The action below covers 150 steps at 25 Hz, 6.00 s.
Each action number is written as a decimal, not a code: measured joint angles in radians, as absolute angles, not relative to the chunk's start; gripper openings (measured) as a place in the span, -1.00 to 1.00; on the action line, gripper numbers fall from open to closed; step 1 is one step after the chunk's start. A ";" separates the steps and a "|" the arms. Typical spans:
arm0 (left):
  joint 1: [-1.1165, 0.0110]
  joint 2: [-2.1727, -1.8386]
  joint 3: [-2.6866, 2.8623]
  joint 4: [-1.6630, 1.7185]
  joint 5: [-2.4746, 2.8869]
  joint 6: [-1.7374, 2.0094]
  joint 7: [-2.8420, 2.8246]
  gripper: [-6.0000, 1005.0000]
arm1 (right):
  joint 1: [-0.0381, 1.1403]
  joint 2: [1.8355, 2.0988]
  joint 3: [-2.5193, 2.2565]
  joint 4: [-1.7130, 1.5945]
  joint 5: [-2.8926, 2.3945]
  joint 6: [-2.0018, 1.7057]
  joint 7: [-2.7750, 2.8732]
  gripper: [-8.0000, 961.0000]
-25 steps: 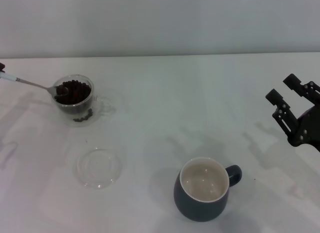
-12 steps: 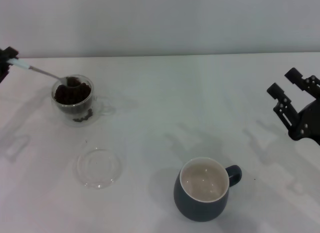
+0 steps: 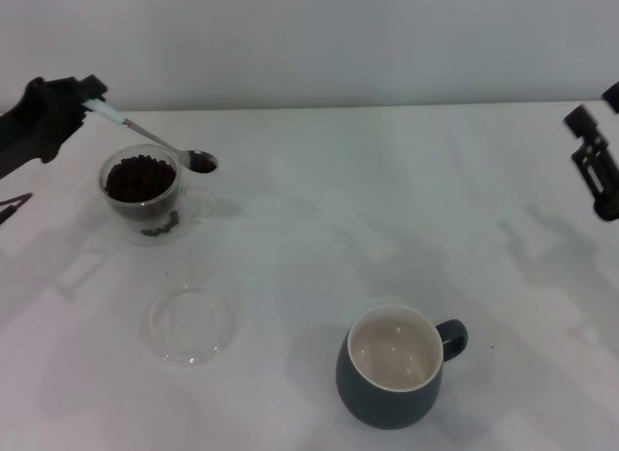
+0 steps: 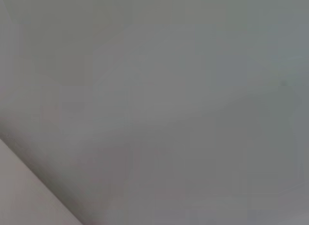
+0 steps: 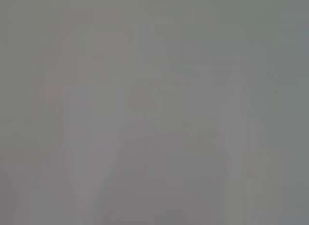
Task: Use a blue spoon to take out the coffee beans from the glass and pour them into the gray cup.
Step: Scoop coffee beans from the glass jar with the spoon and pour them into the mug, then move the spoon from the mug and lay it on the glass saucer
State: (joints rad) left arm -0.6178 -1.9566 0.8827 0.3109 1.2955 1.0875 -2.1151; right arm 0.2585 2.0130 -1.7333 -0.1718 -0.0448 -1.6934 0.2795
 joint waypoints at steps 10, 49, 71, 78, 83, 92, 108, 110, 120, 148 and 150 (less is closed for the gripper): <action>-0.650 -1.969 0.979 0.310 1.304 1.186 -2.126 -0.74 | 0.292 2.010 -1.729 -0.169 0.035 -1.651 0.217 -0.07; -0.799 -2.025 1.140 0.323 1.514 1.319 -2.099 -0.74 | 0.300 2.009 -1.709 -0.168 0.035 -1.631 0.207 -0.07; -0.930 -2.067 1.140 0.457 1.711 1.253 -2.051 -0.74 | 0.305 2.011 -1.709 -0.169 0.034 -1.618 0.206 -0.06; -0.951 -2.072 1.169 0.474 1.729 1.252 -2.058 -0.74 | 0.305 2.011 -1.709 -0.169 0.035 -1.617 0.206 -0.06; -0.957 -2.072 1.175 0.474 1.730 1.252 -2.063 -0.74 | 0.305 2.011 -1.709 -0.165 0.035 -1.617 0.208 -0.06; -0.889 -2.066 1.172 0.578 1.734 1.263 -2.102 -0.74 | 0.303 2.011 -1.709 -0.168 0.034 -1.619 0.210 -0.06; -0.533 -2.031 1.043 0.809 1.731 1.257 -2.184 -0.74 | 0.311 2.009 -1.691 -0.171 0.035 -1.619 0.210 -0.06; -0.500 -2.030 1.017 0.810 1.732 1.257 -2.183 -0.74 | 0.312 2.009 -1.678 -0.170 0.035 -1.619 0.210 -0.06; -0.384 -2.018 0.948 0.811 1.733 1.256 -2.179 -0.74 | 0.313 2.006 -1.587 -0.170 0.035 -1.611 0.210 -0.06; -0.472 -2.043 0.917 0.556 1.737 1.141 -2.032 -0.74 | 0.313 2.009 -1.583 -0.181 0.032 -1.619 0.224 -0.06; -0.472 -2.049 0.917 0.555 1.738 1.139 -2.029 -0.74 | 0.313 2.009 -1.583 -0.181 0.030 -1.618 0.225 -0.06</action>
State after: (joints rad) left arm -0.4725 -2.0490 0.9173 0.5549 1.7376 1.1385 -2.0287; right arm 0.3129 2.0094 -1.5830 -0.1812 0.0305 -1.6178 0.2251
